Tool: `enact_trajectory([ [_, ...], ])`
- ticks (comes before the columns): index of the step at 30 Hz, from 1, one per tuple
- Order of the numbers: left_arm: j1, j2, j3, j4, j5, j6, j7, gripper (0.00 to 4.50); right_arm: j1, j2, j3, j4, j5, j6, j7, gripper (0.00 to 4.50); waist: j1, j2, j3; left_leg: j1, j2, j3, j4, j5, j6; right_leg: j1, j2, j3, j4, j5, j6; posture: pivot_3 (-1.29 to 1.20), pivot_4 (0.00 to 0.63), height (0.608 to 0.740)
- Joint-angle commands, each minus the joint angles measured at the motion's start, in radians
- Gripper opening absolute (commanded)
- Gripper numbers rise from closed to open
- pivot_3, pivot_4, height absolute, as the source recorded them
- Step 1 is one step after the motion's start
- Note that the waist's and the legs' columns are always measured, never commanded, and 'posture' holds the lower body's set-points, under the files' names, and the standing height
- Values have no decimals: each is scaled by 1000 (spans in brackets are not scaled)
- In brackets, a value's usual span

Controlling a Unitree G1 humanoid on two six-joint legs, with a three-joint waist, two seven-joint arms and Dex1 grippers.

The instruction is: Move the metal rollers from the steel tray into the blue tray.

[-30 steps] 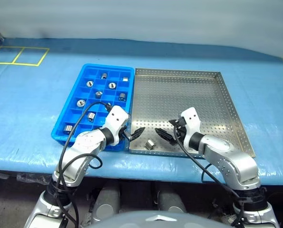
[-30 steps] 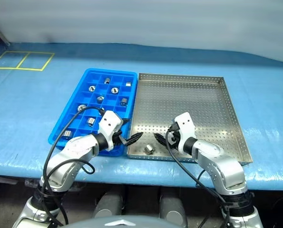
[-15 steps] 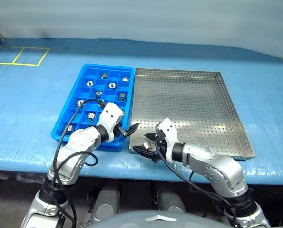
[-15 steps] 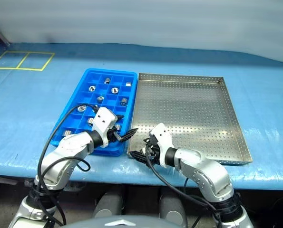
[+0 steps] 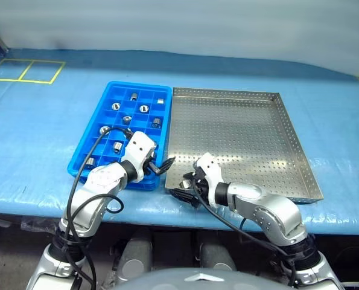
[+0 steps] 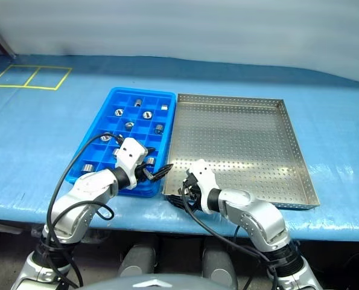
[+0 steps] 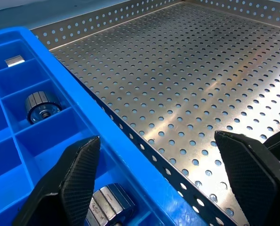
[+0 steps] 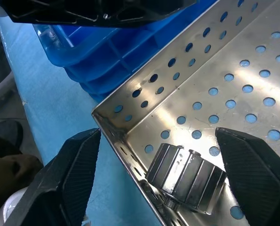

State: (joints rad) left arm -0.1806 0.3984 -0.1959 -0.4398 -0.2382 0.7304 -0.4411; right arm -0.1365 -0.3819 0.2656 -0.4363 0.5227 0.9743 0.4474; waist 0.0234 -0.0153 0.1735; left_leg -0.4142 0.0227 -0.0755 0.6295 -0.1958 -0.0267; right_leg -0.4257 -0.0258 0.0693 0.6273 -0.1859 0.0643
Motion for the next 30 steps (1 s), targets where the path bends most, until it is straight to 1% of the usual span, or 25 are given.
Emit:
enact_trajectory([
  [1, -9, -1, 12, -44, 1, -8, 3, 4235, -2, 24, -98, 35, 25, 26, -31, 3366, 8, 0, 0, 0, 0, 0, 0, 0, 0, 0, 0, 0, 0, 0, 0, 172, 150, 740],
  [4, -10, -2, 10, -41, 1, -11, 5, 4235, -13, 41, -126, 37, 30, 39, -37, 3366, 20, 0, 0, -1, 0, -1, 0, 0, 0, 0, 0, -1, 0, 0, 0, 169, 150, 740],
  [13, -8, -1, 11, -35, 5, -17, 6, 4235, -24, 32, -116, 39, 25, 52, -19, 3366, 23, 0, 0, -3, -1, -1, -2, 0, 0, -2, -1, -1, 0, 0, 0, 172, 150, 740],
  [19, -4, 2, 12, -36, 7, -18, 6, 4235, -18, 16, -88, 16, 26, 44, 12, 3366, 21, 0, 0, -3, -1, -1, -2, 0, 0, -1, -1, -1, 0, 0, 0, 176, 150, 740],
  [23, -2, 4, 13, -35, 7, -19, 4, 4235, -11, -27, -45, -14, 14, 15, 64, 3366, 19, 0, 0, -3, -1, -1, -2, 0, 0, -2, -1, -1, 0, 0, 0, 177, 150, 740],
  [25, 0, 5, 14, -33, 7, -20, 5, 4235, -3, -47, -24, -31, 11, -1, 85, 3969, 17, 0, 0, -3, -1, -1, -2, 0, 0, -2, -1, -1, 0, 0, 0, 177, 150, 740],
  [26, 0, 5, 14, -33, 8, -20, 6, 4235, 0, -50, -20, -35, 8, -4, 85, 4125, 16, 0, 0, -3, -1, -1, -3, 0, 0, -2, -1, -1, 0, 0, 0, 180, 150, 740],
  [27, 0, 5, 15, -33, 7, -19, 6, 4235, 2, -49, -19, -38, 7, -4, 82, 4405, 13, 0, 0, -3, -1, -1, -3, 0, 0, -2, 0, -1, 0, 0, 0, 180, 150, 740],
  [30, 1, 4, 15, -30, 7, -19, 7, 4235, 2, -37, -33, -54, 24, -1, 86, 4461, 9, 0, 0, -3, 0, -1, -4, 0, 0, -3, 0, -1, 0, 0, 0, 179, 150, 740],
])
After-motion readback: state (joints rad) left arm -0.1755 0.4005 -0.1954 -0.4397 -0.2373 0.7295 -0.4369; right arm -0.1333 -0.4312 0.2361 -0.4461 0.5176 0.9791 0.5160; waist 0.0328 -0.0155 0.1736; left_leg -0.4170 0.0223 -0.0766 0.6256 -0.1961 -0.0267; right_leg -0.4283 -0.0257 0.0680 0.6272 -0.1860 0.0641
